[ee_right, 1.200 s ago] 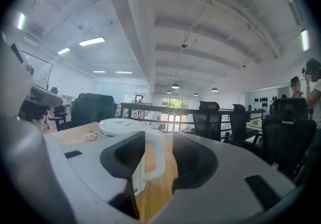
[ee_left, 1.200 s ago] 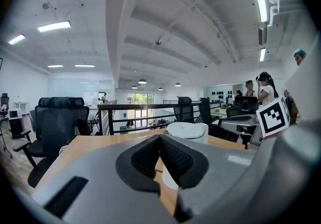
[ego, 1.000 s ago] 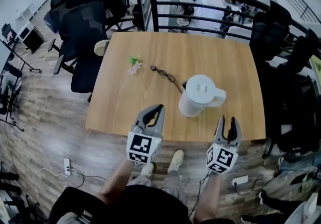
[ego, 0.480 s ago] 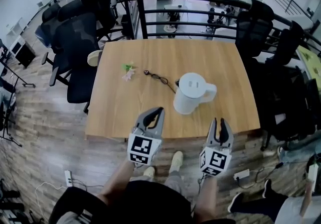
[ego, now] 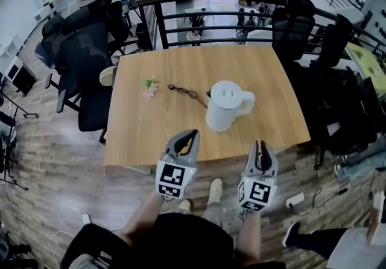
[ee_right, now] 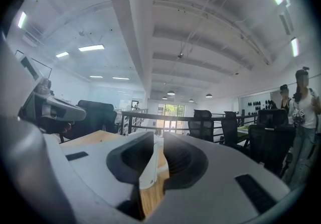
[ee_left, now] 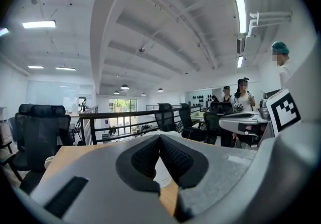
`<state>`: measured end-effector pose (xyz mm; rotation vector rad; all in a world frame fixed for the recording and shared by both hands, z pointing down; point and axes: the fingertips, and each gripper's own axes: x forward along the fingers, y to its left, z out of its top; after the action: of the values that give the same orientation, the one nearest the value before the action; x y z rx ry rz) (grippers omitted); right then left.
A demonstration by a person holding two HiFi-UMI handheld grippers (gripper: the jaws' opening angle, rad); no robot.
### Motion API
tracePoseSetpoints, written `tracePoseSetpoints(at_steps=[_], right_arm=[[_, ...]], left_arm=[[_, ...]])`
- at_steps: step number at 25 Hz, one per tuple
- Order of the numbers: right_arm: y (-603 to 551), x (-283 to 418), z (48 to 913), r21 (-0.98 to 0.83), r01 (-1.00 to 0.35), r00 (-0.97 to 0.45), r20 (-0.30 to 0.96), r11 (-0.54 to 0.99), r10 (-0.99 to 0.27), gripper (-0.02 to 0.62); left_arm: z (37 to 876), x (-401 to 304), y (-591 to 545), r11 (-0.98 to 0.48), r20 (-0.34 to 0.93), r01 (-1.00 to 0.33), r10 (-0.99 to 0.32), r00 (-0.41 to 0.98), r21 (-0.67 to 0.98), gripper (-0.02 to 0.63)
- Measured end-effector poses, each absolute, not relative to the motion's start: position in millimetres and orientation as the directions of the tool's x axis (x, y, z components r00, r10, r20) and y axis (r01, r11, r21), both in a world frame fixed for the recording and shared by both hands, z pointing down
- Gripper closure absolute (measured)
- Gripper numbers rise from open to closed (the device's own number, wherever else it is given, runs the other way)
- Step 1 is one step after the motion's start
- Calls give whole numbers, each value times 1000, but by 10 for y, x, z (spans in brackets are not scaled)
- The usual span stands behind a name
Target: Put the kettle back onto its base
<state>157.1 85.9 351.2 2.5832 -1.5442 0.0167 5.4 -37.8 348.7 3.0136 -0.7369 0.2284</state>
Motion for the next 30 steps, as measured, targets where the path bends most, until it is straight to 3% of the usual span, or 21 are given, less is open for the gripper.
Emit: tracePoseSetpoints(at_steps=[14, 30], right_arm=[[1056, 1410, 3496, 109, -866, 497, 76, -488, -864, 594], [1055, 1399, 3527, 94, -871, 491, 96, -483, -866, 600]], left_arm=[[3465, 6, -208, -904, 147, -427, -422, 895, -1, 606], [3479, 31, -183, -908, 147, -418, -414, 898, -1, 606]])
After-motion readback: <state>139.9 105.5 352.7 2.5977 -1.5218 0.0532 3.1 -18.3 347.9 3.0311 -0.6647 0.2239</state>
